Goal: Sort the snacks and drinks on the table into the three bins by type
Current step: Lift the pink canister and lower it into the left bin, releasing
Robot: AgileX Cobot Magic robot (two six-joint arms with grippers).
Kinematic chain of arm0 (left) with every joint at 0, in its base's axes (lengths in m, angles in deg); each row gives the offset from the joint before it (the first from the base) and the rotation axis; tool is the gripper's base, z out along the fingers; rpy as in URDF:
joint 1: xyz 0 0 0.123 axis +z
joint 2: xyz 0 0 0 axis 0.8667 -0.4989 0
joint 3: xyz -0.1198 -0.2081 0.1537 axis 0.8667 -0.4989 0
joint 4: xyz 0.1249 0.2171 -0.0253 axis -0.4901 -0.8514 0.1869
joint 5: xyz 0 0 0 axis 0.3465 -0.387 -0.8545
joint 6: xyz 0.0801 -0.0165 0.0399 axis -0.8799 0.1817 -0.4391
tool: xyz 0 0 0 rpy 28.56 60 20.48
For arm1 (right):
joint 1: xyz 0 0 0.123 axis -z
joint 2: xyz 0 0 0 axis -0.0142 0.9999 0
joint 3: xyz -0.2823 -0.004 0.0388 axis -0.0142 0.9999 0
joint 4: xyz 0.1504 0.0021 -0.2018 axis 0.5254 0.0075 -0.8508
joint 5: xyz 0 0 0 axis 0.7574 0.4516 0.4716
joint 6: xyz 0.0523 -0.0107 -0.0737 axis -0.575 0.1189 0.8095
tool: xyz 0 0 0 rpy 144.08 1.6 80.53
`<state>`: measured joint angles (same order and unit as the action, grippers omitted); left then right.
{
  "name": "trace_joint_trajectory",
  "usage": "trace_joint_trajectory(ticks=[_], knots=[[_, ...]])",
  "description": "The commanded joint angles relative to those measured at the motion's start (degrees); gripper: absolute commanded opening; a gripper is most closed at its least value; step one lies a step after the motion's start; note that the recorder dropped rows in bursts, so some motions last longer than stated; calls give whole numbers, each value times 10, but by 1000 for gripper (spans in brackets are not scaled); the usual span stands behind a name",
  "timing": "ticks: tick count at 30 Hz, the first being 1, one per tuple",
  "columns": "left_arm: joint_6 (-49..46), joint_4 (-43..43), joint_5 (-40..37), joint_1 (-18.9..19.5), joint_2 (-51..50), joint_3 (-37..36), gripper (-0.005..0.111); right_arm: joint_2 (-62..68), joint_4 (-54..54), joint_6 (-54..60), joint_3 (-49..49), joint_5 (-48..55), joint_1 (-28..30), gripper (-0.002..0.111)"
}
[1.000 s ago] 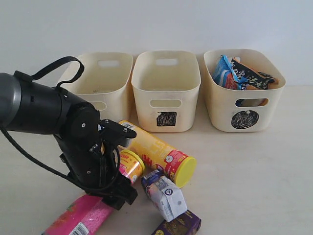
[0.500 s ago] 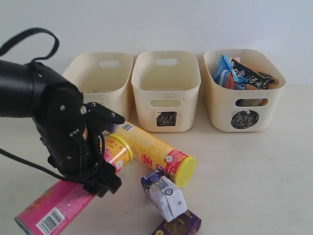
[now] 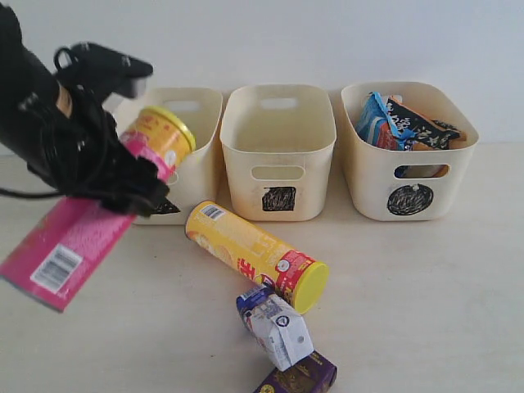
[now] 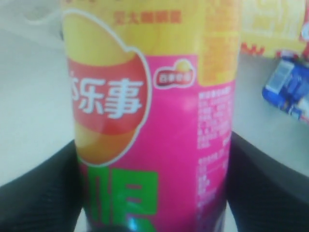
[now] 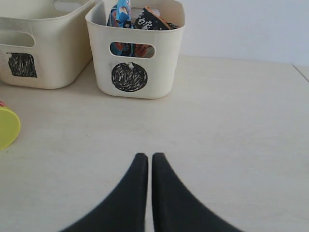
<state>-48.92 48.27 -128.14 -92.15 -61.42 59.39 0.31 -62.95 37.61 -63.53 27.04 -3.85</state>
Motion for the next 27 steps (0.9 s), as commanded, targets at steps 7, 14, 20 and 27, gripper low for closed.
trace_joint_trajectory(ticks=[7, 14, 20, 27], knots=[[-13, -10, 106, 84, -54, 140, 4, -4, 0, 0, 3, -2, 2, 0], [0, -4, 164, 126, -152, 245, 4, -4, -1, 0, 3, -5, 2, 0], [4, 5, 171, 149, -261, 363, 4, -4, -1, 0, 3, -4, 2, 0], [4, 21, 171, 161, -374, 481, 4, -4, 0, 0, 3, -4, 2, 0]])
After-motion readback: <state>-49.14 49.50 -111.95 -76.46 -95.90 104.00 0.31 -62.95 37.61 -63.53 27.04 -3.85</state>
